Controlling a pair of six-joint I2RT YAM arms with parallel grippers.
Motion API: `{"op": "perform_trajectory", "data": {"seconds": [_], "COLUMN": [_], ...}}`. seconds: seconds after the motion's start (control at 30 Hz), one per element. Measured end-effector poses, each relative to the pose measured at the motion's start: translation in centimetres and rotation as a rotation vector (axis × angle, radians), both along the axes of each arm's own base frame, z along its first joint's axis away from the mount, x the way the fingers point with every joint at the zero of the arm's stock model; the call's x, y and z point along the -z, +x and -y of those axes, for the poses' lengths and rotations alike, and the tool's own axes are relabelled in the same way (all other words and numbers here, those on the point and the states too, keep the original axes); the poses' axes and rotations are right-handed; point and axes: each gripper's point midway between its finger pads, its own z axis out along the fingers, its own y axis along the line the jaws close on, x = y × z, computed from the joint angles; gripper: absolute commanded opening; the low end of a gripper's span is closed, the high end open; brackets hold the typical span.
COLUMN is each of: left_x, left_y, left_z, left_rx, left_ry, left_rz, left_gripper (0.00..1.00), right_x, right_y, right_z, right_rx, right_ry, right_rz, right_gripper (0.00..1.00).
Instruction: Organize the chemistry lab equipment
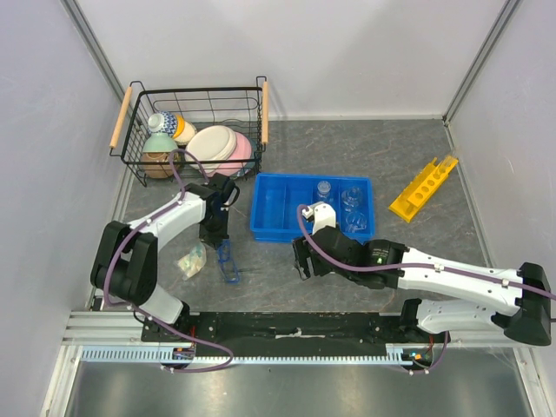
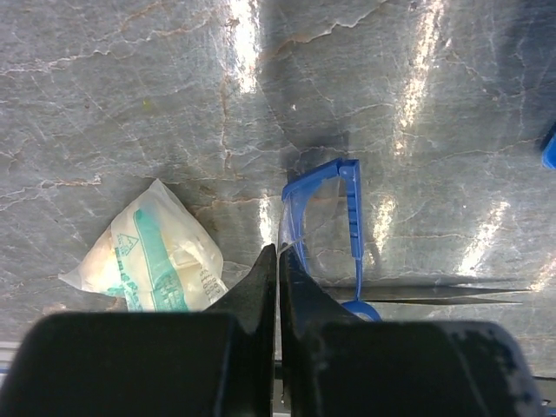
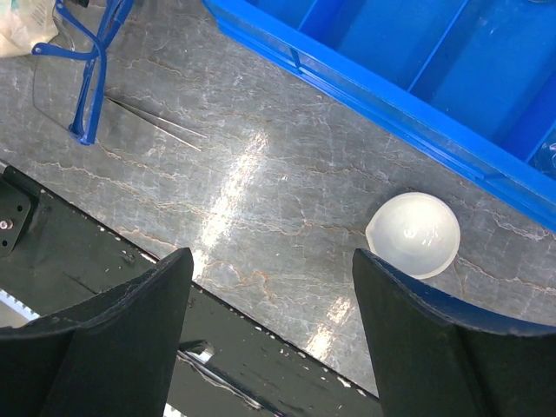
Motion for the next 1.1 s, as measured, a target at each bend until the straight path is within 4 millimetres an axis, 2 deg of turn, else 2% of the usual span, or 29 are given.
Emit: {"op": "perform_trajectory", "data": {"seconds": [0.07, 0.17, 0.33, 0.43, 0.5, 0.6, 0.7, 0.87, 1.0, 1.1], "left_x": [-0.5, -2.4, -8.7, -13.2, -15.1, -17.0, -17.2, -15.4, -13.9, -13.5], "left_y": [-0.1, 0.5, 3.5, 5.7, 6.6, 8.1, 9.4, 10.7, 11.3, 11.7], "left_z": [0.0, 0.2, 1.4, 2.3, 2.9, 4.0, 5.6, 8.2, 9.6, 10.1], "left_rx": [0.0, 0.0, -0.001, 0.0, 0.004, 0.014, 0.04, 0.125, 0.191, 0.223], "left_ry": [-0.002, -0.014, -0.077, -0.126, -0.153, -0.193, -0.223, -0.231, -0.229, -0.227], "left_rz": [0.002, 0.035, 0.199, 0.312, 0.353, 0.388, 0.385, 0.339, 0.316, 0.32], "left_gripper": [0.02, 0.02, 0.02, 0.02, 0.02, 0.02, 0.02, 0.02, 0.02, 0.02], "right_x": [-0.1, -0.1, -0.3, -0.3, -0.5, -1.4, -2.9, -4.7, -4.7, -4.1], "right_y": [0.0, 0.0, 0.1, 0.2, 0.2, 0.1, 0.0, -0.3, -0.3, -0.4], "right_z": [0.0, 0.0, 0.2, 0.6, 1.0, 2.0, 2.9, 3.9, 4.1, 4.2], "right_rx": [0.0, 0.0, 0.006, 0.016, 0.026, 0.042, 0.058, 0.066, 0.074, 0.079], "right_ry": [0.002, 0.003, 0.005, -0.01, -0.014, 0.002, 0.043, 0.106, 0.11, 0.101], "right_rz": [0.001, 0.001, 0.009, 0.014, 0.018, 0.032, 0.055, 0.078, 0.077, 0.068], "right_gripper": [0.81, 0.82, 0.81, 0.81, 0.82, 0.82, 0.83, 0.83, 0.83, 0.83]}}
